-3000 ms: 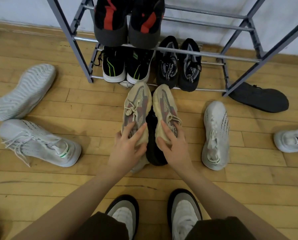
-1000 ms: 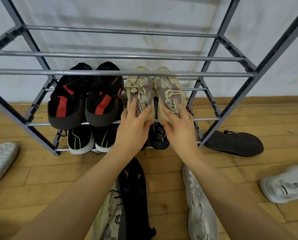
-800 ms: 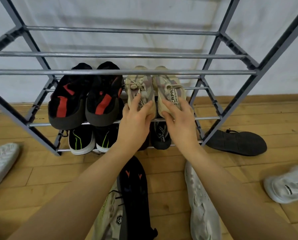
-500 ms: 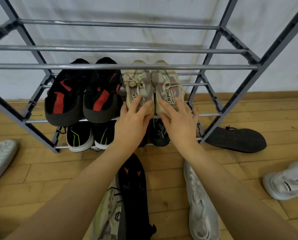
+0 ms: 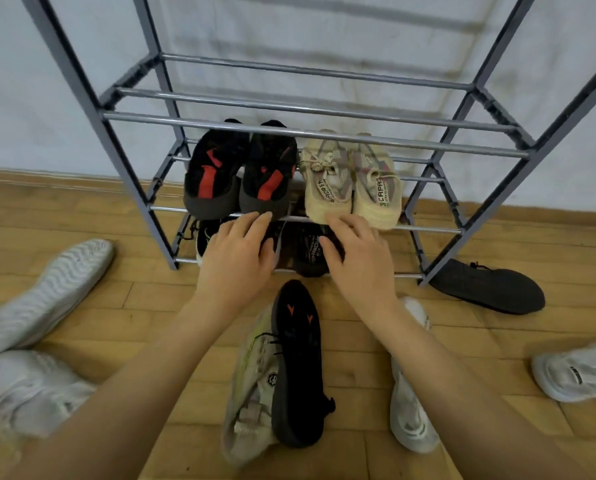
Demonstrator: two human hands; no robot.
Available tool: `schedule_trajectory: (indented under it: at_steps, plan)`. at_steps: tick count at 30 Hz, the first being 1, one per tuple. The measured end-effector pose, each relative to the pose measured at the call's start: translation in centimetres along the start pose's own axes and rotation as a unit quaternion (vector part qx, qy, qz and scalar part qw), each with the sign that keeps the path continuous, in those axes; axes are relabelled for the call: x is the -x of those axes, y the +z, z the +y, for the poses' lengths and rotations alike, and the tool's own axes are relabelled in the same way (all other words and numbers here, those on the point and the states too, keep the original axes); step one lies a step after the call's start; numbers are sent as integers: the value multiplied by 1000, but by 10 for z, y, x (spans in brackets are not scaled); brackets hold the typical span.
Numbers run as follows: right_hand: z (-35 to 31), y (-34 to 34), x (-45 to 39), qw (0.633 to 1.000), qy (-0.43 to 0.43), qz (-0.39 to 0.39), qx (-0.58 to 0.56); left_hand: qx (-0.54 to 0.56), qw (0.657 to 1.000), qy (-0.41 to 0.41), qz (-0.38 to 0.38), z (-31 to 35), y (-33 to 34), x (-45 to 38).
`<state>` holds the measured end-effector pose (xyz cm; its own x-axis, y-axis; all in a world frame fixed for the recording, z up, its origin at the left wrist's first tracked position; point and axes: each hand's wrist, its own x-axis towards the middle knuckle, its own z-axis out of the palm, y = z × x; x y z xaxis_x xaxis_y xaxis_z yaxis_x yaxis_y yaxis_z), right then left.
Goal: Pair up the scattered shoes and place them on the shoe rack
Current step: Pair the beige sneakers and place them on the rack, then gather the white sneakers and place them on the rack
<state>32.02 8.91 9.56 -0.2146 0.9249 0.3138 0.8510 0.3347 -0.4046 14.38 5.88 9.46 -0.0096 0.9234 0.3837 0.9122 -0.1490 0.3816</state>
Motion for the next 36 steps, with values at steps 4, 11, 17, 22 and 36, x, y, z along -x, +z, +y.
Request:
schedule_trajectory:
  at_steps: [4,11,17,22,36]
  plan:
    - [-53,12,9,998,-54,-23,-36,-19,999,-39,2,-32,-42,35]
    - [-143,69,16,986,-115,-102,-67,-100,988,-114,-21,-110,-94,96]
    - [-195,130,10,971,-164,-162,-59,-101,972,-210,-36,-183,-94,124]
    - [-221,188,-5,957,-201,-201,-51,-105,956,-269,-45,-246,-81,135]
    - [-264,354,-28,908,-255,-330,43,-164,905,-361,-154,-380,-33,159]
